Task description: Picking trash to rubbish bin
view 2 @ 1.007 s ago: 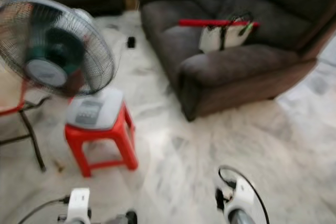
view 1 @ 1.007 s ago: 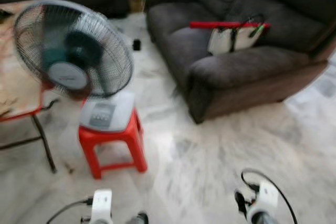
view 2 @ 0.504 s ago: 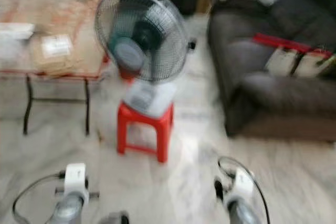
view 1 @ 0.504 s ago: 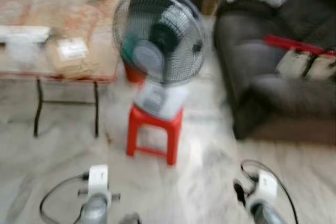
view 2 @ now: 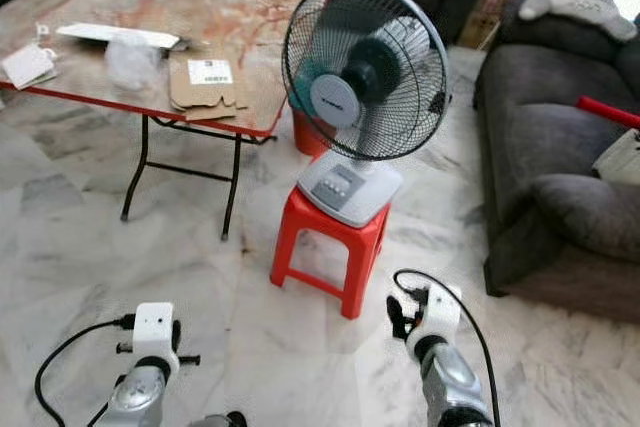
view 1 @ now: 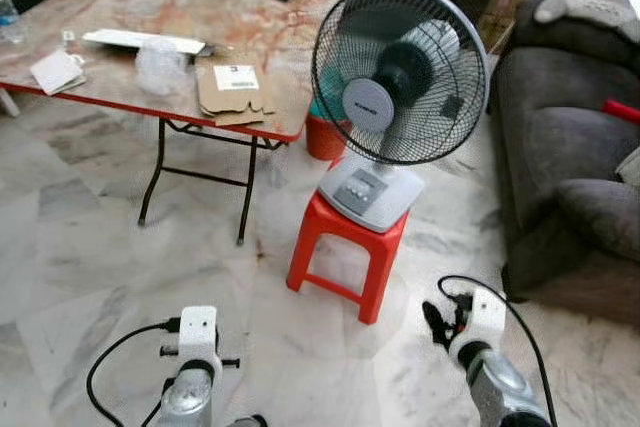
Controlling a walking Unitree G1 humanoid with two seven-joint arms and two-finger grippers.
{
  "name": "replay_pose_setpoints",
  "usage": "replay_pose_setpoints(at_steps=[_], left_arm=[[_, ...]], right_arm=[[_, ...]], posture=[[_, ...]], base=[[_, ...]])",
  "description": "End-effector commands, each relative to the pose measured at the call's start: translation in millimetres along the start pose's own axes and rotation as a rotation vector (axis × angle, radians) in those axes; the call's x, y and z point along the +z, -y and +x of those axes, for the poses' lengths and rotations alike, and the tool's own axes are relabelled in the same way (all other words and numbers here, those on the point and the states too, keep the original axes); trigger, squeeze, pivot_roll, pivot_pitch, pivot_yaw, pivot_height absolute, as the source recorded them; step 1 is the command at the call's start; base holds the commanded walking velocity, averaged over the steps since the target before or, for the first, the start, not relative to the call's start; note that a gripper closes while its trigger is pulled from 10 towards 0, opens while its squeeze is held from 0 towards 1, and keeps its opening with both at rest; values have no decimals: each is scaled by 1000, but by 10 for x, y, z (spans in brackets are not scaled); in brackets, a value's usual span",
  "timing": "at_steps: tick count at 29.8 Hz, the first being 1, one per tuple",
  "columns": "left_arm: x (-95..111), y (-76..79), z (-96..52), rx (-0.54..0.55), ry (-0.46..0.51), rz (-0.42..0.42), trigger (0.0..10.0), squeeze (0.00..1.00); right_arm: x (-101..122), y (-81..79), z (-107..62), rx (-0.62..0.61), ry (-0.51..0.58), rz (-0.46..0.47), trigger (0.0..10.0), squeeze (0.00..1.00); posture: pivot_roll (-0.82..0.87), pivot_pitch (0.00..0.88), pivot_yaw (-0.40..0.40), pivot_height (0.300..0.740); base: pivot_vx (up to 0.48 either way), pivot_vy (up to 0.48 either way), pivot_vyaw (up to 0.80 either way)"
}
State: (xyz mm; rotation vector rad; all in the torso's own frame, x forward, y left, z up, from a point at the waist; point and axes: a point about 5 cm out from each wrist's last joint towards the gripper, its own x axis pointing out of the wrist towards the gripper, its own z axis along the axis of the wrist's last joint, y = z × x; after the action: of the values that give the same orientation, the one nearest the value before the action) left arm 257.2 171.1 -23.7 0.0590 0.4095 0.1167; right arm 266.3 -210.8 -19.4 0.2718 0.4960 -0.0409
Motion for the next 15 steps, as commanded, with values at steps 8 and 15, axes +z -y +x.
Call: replay_pose_setpoints(at_steps=[8, 15], left_arm=[[-177, 42, -56, -21, -108, 9, 10000, 0], [-329, -81, -141, 4, -154, 0, 10000, 0]], right_arm=[[-225, 161, -102, -130, -100, 47, 10000, 0], [-300, 215, -152, -156, -114, 75, 10000, 0]], posture=[[33, 98, -104, 740], [36, 99, -100, 740]], base=[[0, 0, 0], [0, 311, -529]])
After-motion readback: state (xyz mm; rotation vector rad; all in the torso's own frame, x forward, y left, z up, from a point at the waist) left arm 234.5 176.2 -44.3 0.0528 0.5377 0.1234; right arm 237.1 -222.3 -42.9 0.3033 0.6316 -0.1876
